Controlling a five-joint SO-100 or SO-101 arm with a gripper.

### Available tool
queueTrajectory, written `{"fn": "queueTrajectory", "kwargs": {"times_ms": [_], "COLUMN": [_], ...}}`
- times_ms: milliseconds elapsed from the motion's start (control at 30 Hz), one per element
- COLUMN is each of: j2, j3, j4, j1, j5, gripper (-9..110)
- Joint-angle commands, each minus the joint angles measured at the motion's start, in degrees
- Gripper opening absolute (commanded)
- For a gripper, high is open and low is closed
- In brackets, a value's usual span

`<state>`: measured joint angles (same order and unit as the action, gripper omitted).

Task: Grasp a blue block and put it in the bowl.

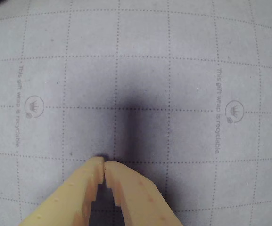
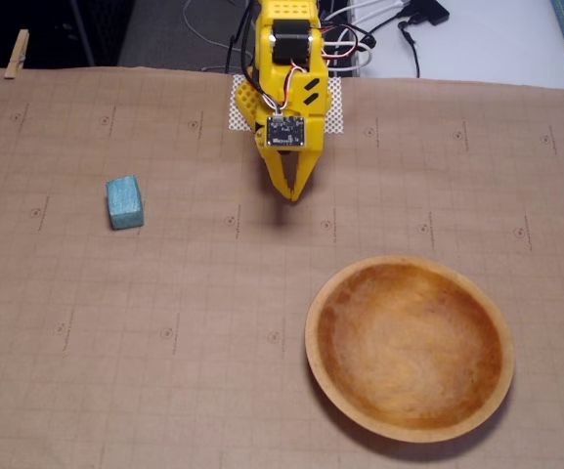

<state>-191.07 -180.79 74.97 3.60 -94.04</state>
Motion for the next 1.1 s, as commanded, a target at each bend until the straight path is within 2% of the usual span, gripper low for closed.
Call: {"fn": "queueTrajectory", "kwargs": {"times_ms": [0,267,1067], "j2": [-0.26,-0.35,0.79], "j3": [1.32,2.46,32.7], "j4": [0.0,-0.62,-0.35], "j1": [-0.26,0.35,-0.35], "j5": [-0.09,0.35,-0.26], "gripper": [-3,-3,-3]}}
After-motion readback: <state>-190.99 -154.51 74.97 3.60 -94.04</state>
